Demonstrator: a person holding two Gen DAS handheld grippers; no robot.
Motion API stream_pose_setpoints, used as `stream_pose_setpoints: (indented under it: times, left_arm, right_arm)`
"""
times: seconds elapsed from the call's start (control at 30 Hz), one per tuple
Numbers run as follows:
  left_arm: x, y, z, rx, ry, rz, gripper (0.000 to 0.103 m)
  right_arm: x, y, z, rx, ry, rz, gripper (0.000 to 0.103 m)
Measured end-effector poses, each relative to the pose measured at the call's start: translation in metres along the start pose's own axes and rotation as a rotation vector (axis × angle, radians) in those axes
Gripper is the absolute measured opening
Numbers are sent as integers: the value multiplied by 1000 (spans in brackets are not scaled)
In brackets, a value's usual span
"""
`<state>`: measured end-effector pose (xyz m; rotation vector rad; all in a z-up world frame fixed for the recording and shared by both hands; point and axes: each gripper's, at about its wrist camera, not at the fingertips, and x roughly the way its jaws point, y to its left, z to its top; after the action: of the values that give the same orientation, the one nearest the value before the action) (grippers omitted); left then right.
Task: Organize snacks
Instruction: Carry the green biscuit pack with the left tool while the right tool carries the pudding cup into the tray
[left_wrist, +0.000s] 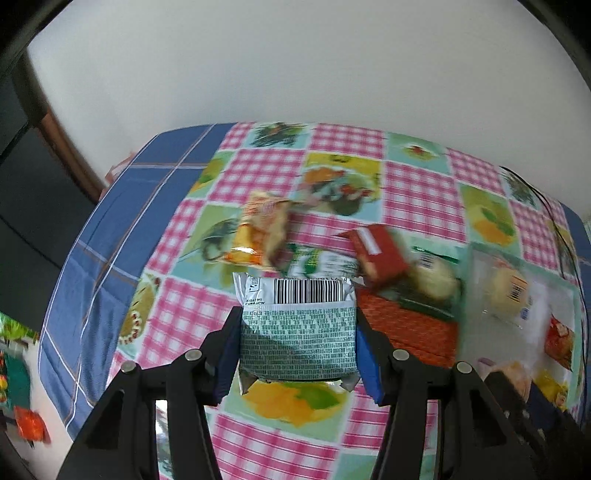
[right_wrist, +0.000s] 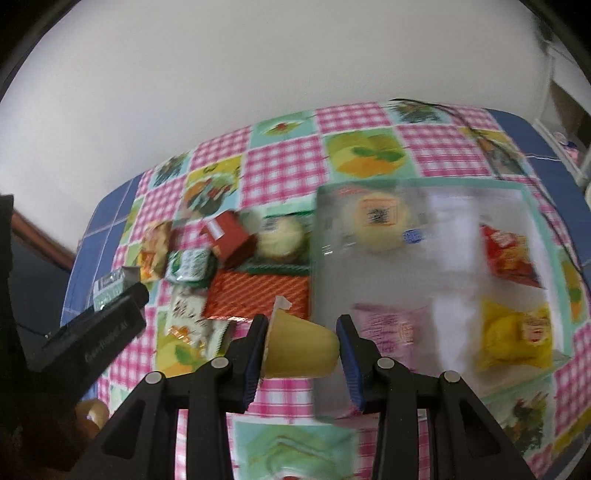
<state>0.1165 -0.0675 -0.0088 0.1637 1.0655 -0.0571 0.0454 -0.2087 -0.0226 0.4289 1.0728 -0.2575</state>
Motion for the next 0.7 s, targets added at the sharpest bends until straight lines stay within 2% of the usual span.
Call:
stream_pose_setpoints:
  times: [0.27,0.53,0.7]
  left_arm:
    - [-18,-61,-7,119,-33,-33,57]
    - [-35,-120,-19,246,-57,-99,57]
    - [-35,-148,-26,311,-57,-135,57]
  right_arm:
    - [-10,-60,9,110,-18,-66,41]
    - [-18,-115,14,215,-26,-90,41]
    - [-18,-136,13,247,-22,-86,41]
